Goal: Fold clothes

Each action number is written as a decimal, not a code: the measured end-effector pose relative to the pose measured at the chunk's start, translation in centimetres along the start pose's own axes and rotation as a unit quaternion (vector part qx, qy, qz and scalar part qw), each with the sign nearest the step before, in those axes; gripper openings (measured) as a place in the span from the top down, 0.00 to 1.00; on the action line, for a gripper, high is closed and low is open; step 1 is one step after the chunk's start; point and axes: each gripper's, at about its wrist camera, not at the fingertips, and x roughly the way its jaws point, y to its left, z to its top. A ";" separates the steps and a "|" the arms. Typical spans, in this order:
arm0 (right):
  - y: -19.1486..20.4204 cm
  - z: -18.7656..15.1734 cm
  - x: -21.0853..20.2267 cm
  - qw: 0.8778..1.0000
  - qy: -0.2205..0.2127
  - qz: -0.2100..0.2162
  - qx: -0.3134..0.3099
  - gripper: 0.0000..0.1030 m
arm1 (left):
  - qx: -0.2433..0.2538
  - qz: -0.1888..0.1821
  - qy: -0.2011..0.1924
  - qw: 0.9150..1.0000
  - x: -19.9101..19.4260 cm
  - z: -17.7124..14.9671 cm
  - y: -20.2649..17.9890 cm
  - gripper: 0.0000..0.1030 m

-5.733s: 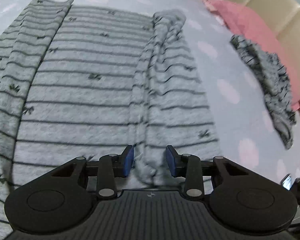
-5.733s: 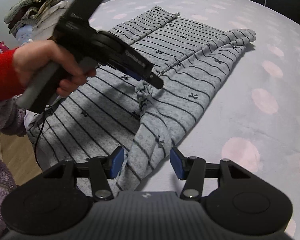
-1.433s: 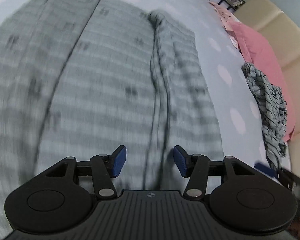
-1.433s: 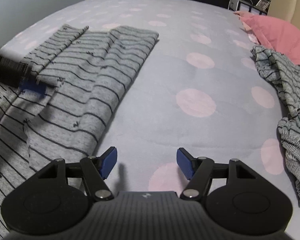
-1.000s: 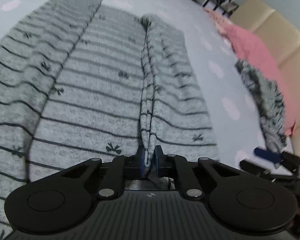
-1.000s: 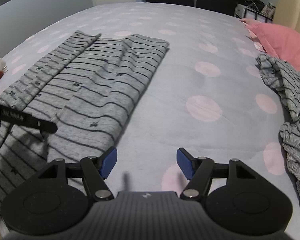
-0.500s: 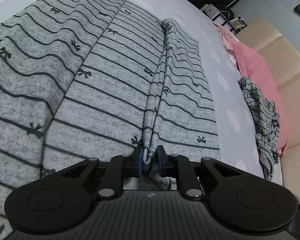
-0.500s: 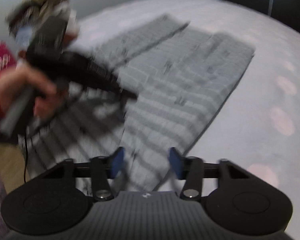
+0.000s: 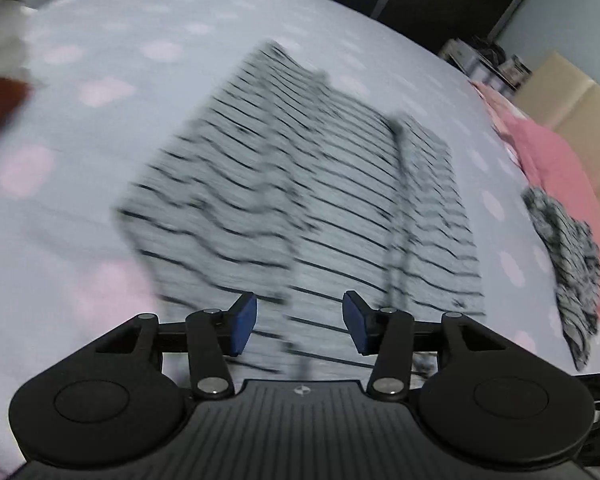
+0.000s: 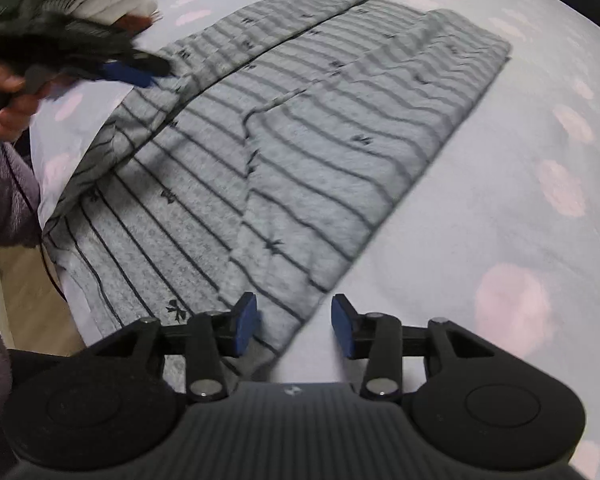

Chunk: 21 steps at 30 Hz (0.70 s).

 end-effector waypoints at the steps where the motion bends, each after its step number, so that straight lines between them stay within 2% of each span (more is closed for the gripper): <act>1: -0.2 0.2 -0.7 1.000 0.007 -0.008 0.001 0.56 | -0.013 0.007 -0.005 1.000 -0.5 0.1 0.9 0.56; 4: 0.0 1.5 -3.1 1.000 0.020 -0.016 0.002 0.55 | -0.044 0.028 -0.017 0.998 -1.7 0.4 3.7 0.55; 8: 1.4 3.7 -6.0 0.999 0.010 -0.041 -0.008 0.54 | -0.068 0.041 -0.022 0.997 -1.9 0.1 6.8 0.55; 12: 3.5 6.0 -8.4 0.998 -0.002 -0.064 0.010 0.51 | -0.115 0.025 -0.026 0.993 -1.3 -0.3 9.3 0.56; 16: 6.1 7.5 -7.9 0.996 -0.011 -0.078 0.053 0.49 | -0.156 0.003 -0.039 0.987 -0.4 -0.2 11.0 0.56; 21: 9.1 6.7 -4.7 0.989 -0.068 -0.032 0.130 0.49 | -0.193 -0.012 -0.067 0.979 1.4 0.4 12.9 0.56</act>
